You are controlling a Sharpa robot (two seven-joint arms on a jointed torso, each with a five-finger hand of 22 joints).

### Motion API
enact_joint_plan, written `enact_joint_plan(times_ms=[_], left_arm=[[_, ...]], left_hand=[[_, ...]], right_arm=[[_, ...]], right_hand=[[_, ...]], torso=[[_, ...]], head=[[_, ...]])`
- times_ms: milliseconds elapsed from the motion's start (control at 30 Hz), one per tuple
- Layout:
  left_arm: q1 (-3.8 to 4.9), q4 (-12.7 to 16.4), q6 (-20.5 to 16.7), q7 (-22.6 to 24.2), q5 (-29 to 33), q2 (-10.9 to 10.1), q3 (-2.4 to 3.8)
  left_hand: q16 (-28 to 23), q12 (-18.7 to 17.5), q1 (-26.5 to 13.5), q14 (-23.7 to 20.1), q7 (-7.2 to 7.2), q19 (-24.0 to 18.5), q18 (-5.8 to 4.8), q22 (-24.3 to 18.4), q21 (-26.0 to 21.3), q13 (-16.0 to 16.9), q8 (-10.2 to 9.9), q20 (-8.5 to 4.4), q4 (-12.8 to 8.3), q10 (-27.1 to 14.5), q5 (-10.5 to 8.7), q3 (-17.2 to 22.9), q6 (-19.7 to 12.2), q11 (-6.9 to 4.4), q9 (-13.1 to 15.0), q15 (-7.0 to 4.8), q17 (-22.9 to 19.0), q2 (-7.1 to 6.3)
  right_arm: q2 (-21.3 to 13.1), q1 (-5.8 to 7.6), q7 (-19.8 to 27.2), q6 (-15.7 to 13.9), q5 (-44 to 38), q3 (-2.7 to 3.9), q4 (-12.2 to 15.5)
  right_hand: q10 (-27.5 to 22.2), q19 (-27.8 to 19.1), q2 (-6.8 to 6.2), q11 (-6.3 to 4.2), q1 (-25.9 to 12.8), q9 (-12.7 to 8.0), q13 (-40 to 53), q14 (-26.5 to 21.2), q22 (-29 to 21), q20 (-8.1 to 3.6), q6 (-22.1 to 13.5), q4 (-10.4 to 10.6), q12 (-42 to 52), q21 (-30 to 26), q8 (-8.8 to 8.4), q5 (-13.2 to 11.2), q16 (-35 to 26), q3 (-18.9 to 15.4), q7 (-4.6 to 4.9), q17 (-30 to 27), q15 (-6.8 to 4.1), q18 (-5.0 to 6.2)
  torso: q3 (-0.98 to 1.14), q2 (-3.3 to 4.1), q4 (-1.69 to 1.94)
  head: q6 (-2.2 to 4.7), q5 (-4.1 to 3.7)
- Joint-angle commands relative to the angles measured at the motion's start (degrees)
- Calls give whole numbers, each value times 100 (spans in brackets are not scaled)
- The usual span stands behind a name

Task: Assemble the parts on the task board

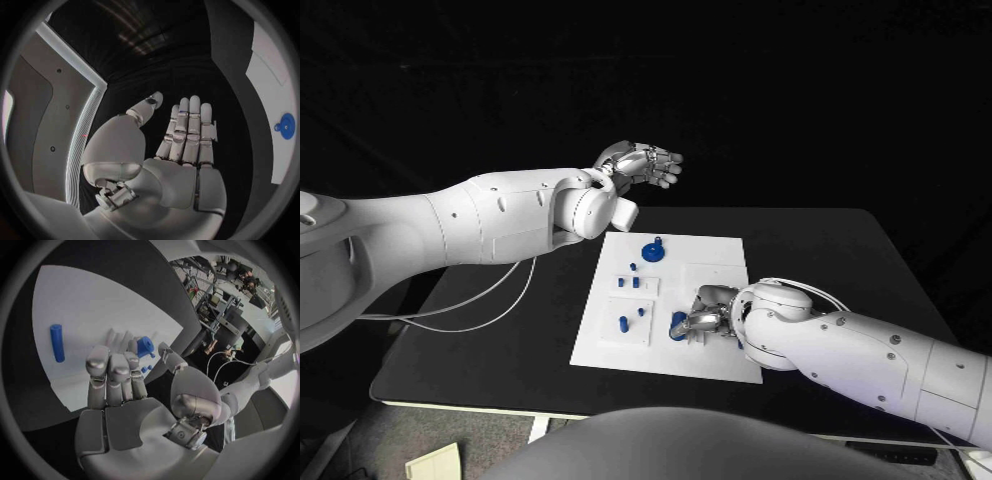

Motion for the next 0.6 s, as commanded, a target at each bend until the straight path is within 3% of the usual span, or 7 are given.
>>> enact_joint_plan(times_ms=[33,133,267,400,533,600], left_arm=[[9,16,59,33,-11,6,4],[9,16,62,26,-18,6,4],[9,10,59,27,-20,6,4],[9,13,63,27,-20,7,4],[9,12,63,29,-20,9,4],[9,11,66,29,-20,9,4]], left_hand=[[-39,33,-56,52,-19,-8,59,7,-37,-7,24,36,32,-35,20,5,-38,5,-9,8,8,-10],[-41,33,-54,53,-19,-7,60,7,-37,-7,24,35,32,-35,20,6,-39,5,-10,8,10,-9],[-42,33,-54,53,-18,-7,60,8,-37,-8,25,36,34,-35,21,7,-39,5,-11,8,12,-9],[-43,33,-55,53,-18,-7,60,8,-37,-8,25,36,35,-35,21,7,-39,5,-11,8,13,-9],[-44,33,-56,54,-18,-7,60,8,-38,-9,25,36,37,-35,21,7,-39,6,-12,8,15,-9],[-45,33,-56,54,-18,-7,59,9,-38,-9,26,36,38,-35,21,7,-39,6,-12,8,16,-8]], right_arm=[[16,-5,153,62,-109,0,12],[21,-5,91,-25,-117,0,11],[30,-5,65,-37,-131,0,-23],[51,-7,32,-64,-131,0,-68],[77,-9,-10,-72,-135,0,-147],[84,-11,-34,-75,-167,0,-180]], right_hand=[[42,23,57,-5,325,7,5,9,21,-16,3,-150,-19,-3,35,-7,-30,88,7,-1,-25,487],[55,38,133,3,586,8,2,20,6,18,9,-207,-26,-13,39,-7,-41,158,14,-7,-14,489],[65,46,302,6,737,2,-3,26,-15,53,15,-113,-37,-35,36,-7,-55,298,17,-14,-10,490],[68,49,315,8,763,-1,-3,28,-18,66,19,-90,-40,-37,36,-7,-58,330,18,-15,-7,490],[78,56,371,11,705,-12,-5,35,-29,105,34,143,-49,-48,32,-7,-62,438,21,-16,-2,490],[80,47,446,13,544,-23,-6,33,-37,134,43,438,-58,-63,26,-9,-67,545,19,-16,0,490]], torso=[[4,4,-1],[5,4,5],[3,2,7],[-2,4,6],[0,3,5],[-3,4,7]], head=[[1,-2],[1,-5],[1,-2],[1,3],[1,8],[1,7]])
